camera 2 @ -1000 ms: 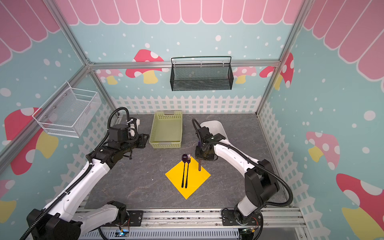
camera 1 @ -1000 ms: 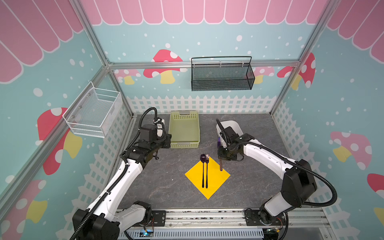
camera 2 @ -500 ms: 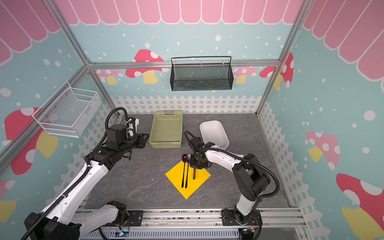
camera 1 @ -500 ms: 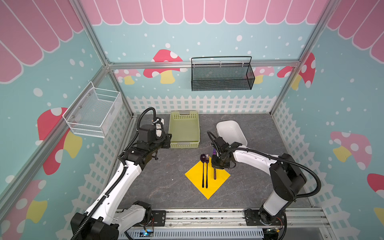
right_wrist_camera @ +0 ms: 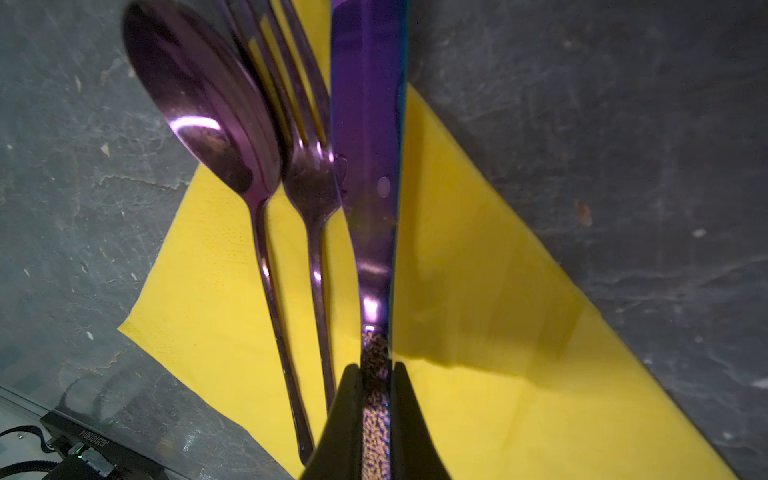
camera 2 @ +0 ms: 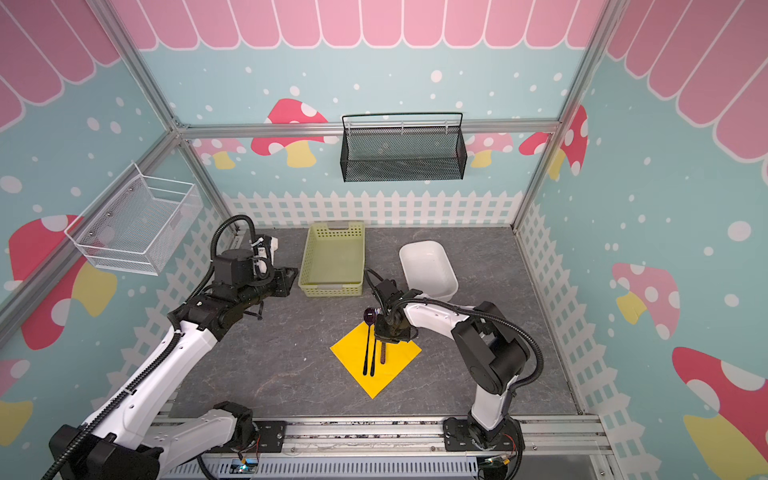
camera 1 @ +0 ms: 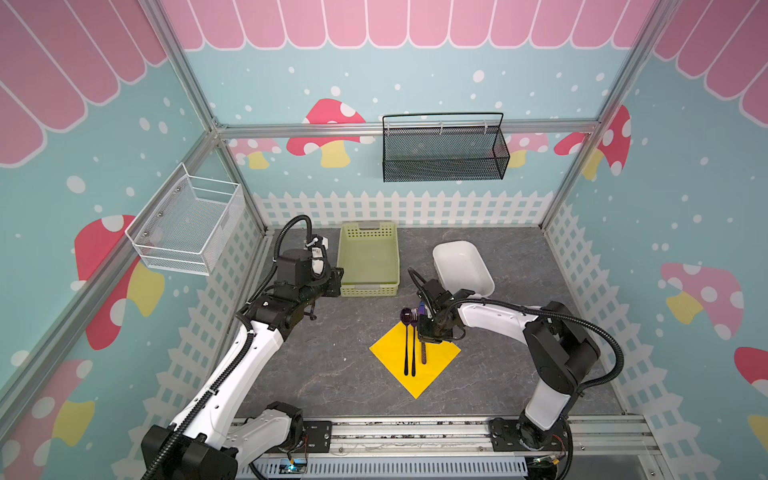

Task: Place the utensils on the paper napkin and roll it up
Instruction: 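Lower the upright knife beside the fork on the napkin with the right gripper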

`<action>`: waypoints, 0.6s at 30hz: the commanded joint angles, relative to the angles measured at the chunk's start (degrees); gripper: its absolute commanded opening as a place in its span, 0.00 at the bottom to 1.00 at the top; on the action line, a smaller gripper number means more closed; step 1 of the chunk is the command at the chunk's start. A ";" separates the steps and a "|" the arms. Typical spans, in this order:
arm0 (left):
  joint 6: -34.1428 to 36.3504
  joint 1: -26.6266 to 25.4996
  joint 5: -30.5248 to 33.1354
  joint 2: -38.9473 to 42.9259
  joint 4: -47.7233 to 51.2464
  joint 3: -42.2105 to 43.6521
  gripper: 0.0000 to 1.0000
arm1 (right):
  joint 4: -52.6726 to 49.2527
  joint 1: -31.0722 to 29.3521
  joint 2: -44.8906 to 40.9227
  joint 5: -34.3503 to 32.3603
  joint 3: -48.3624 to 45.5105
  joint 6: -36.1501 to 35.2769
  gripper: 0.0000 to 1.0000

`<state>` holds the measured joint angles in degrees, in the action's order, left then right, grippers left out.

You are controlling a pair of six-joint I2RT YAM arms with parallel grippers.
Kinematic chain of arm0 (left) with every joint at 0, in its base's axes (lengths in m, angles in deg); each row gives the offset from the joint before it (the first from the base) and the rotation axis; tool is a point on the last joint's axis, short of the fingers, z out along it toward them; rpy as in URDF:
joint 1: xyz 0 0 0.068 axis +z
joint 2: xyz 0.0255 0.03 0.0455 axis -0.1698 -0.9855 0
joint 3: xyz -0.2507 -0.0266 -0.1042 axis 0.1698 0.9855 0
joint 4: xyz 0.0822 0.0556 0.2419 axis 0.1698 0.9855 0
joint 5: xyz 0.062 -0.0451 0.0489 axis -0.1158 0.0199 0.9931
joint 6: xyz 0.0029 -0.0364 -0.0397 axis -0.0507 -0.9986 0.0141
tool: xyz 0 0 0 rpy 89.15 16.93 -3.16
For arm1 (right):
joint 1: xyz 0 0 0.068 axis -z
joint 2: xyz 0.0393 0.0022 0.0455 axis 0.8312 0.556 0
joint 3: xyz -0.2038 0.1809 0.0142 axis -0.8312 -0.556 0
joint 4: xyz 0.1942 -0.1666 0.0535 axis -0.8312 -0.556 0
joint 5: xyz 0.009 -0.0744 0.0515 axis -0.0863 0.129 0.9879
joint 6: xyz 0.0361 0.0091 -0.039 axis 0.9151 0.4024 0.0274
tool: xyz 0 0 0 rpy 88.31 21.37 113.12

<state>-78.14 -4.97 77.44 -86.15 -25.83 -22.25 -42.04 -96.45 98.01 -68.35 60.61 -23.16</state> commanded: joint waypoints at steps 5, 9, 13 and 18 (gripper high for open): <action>-0.27 0.31 -0.59 -0.12 -0.33 0.54 0.29 | 1.01 -0.57 1.89 0.78 -0.90 0.71 0.00; -0.38 0.27 -0.68 -0.30 -0.31 0.48 0.29 | 1.35 -0.55 2.34 0.97 -1.13 0.68 0.00; -0.36 0.25 -0.76 -0.50 -0.35 0.56 0.29 | 1.71 -0.64 2.86 1.52 -1.22 0.59 0.01; -0.44 0.27 -0.88 -0.65 -0.36 0.48 0.29 | 1.72 -0.64 3.05 1.89 -1.25 0.52 0.03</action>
<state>-78.14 -4.97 77.24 -86.50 -25.83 -22.25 -40.34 -96.45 99.85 -67.10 60.26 -23.16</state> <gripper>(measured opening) 0.289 0.118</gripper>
